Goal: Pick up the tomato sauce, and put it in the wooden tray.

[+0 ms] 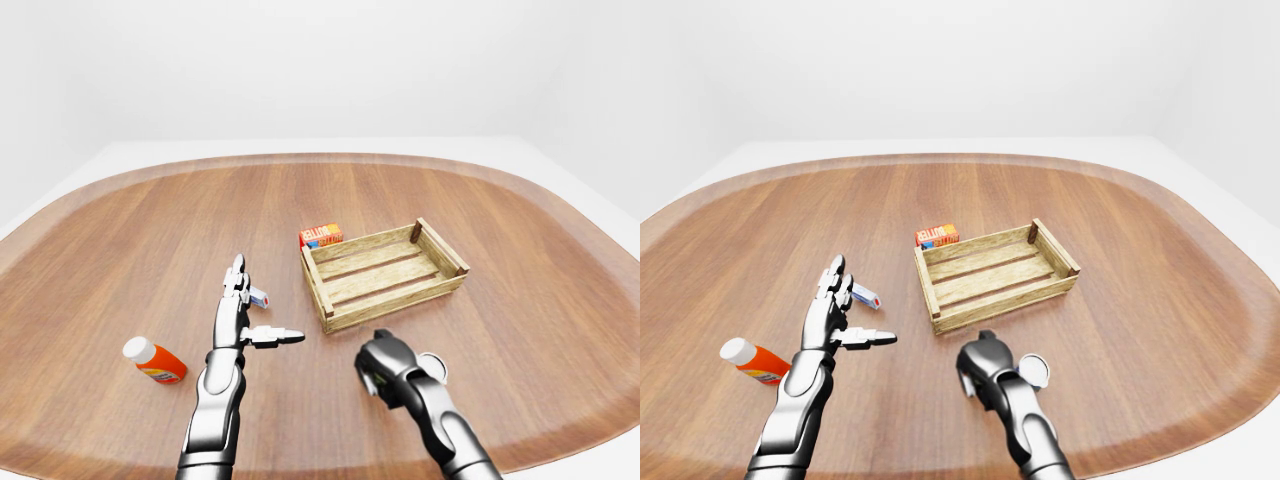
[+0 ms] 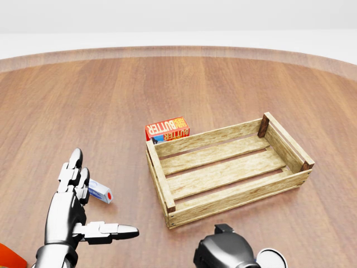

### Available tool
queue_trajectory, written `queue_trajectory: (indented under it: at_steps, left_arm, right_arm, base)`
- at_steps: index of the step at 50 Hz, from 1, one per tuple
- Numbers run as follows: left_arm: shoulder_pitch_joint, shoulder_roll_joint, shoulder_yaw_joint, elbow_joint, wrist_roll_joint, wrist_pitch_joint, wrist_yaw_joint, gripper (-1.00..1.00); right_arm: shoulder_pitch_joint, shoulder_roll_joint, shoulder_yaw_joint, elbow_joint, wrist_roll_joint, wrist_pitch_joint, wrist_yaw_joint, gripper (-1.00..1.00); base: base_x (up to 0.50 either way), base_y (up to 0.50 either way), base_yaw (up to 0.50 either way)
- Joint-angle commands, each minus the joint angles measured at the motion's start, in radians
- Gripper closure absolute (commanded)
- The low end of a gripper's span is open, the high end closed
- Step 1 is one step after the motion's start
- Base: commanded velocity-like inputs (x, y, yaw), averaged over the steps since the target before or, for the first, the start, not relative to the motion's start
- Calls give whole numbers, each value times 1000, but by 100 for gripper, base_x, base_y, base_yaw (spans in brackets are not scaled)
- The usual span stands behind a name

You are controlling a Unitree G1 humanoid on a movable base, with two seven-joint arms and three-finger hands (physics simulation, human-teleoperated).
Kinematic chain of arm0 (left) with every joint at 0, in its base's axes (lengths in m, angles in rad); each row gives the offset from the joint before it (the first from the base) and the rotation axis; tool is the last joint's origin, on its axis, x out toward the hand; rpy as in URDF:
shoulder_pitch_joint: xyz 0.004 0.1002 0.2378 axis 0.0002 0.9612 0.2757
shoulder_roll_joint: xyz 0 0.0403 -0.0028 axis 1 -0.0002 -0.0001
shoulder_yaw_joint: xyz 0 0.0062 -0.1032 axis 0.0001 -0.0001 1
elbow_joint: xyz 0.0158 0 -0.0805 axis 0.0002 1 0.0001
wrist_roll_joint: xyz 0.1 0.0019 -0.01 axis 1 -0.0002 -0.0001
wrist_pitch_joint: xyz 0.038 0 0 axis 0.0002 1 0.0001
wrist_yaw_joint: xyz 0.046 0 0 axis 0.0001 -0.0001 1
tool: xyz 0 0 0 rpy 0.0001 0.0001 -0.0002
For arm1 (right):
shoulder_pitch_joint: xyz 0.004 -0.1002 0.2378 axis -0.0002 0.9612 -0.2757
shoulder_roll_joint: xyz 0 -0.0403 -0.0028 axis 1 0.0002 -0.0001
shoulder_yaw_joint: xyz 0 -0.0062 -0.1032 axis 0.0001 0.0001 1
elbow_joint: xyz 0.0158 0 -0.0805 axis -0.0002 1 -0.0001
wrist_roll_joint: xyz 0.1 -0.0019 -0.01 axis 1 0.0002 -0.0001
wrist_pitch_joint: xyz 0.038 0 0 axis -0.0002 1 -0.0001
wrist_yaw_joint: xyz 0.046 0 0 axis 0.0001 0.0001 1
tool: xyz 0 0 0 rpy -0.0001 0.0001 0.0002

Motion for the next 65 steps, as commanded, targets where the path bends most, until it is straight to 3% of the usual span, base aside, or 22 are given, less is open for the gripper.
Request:
queue_trajectory:
  at_steps: [1,39,47,55,65]
  left_arm:
    - [2,0,0,-2,0,1,-1,-100]
    - [0,-1,-2,-5,2,6,2,-100]
    - [-1,-1,-2,-4,2,7,2,-100]
    - [-1,0,-2,-2,5,5,2,-100]
    - [1,-1,-3,-6,6,6,3,-100]
  right_arm:
    - [3,9,9,-90,-1,0,6,100]
    - [-4,30,-23,-439,45,0,184,100]
    - [-68,27,-77,-515,78,0,260,100]
    - [-138,22,-119,-516,115,0,271,100]
    - [-341,-55,-217,-348,169,0,199,100]
  base:
    - [0,0,0]
    - [0,0,0]
    - [0,0,0]
    - [0,0,0]
    - [0,0,0]
